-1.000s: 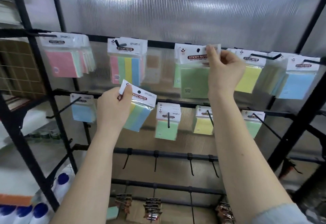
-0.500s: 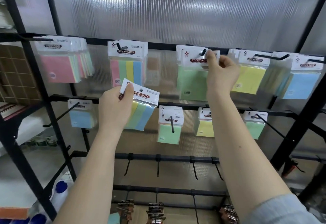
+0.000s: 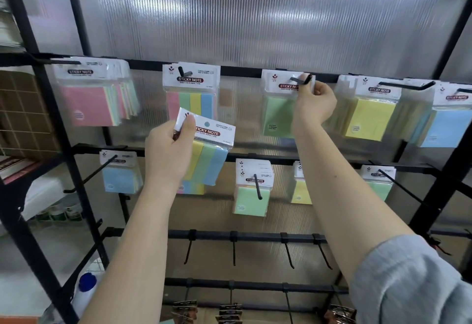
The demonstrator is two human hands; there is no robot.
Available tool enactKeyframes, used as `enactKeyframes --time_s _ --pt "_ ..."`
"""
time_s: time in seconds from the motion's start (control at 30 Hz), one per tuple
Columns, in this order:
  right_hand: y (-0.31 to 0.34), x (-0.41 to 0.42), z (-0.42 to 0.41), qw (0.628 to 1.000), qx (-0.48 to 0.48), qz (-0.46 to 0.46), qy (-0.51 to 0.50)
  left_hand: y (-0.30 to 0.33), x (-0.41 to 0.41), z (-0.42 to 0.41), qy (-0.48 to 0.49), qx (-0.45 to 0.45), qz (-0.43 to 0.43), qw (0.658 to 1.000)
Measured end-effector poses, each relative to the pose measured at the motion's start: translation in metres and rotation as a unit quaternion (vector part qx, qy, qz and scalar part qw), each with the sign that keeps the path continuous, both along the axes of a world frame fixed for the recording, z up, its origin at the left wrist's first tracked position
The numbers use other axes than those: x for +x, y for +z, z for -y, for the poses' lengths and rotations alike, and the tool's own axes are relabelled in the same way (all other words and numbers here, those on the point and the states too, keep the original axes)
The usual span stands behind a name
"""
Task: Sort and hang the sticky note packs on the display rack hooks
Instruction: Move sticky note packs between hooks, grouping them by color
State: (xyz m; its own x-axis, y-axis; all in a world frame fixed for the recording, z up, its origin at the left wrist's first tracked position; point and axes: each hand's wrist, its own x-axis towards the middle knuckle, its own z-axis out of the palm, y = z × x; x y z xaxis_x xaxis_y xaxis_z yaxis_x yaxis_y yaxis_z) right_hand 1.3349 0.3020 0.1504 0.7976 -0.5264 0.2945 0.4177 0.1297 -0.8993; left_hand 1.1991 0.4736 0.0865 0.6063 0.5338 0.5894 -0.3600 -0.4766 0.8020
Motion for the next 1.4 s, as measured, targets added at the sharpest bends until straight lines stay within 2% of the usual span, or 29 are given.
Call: enactKeyframes --time_s 0.27,0.43,0.5,0.63,0.7,0.87,1.4 --pt "-0.019 -0.014 -0.001 0.999 -0.003 0.018 -0.038 0.006 -0.006 -0.01 -0.05 -0.013 0.026 0.998" --pt "-0.056 -0.041 -0.002 0.998 0.046 -0.018 -0.028 0.015 -0.01 -0.017 -0.053 -0.014 0.05 0.997" --pt "-0.074 -0.054 -0.004 0.999 0.025 -0.042 -0.004 0.023 -0.013 -0.018 -0.035 0.004 0.062 0.997" --pt "-0.106 -0.068 -0.005 0.986 -0.119 -0.099 0.06 0.036 -0.014 -0.02 -0.019 0.015 0.087 0.996" --pt "-0.117 -0.069 -0.007 0.978 -0.153 -0.111 0.084 0.04 -0.009 -0.025 -0.027 0.0 0.099 0.995" --pt "-0.131 -0.07 -0.011 0.969 -0.176 -0.132 0.112 0.045 0.003 -0.028 -0.054 -0.037 0.116 0.991" --pt "-0.144 -0.06 -0.01 0.958 -0.197 -0.161 0.131 0.048 0.029 -0.046 -0.055 -0.046 0.086 0.994"
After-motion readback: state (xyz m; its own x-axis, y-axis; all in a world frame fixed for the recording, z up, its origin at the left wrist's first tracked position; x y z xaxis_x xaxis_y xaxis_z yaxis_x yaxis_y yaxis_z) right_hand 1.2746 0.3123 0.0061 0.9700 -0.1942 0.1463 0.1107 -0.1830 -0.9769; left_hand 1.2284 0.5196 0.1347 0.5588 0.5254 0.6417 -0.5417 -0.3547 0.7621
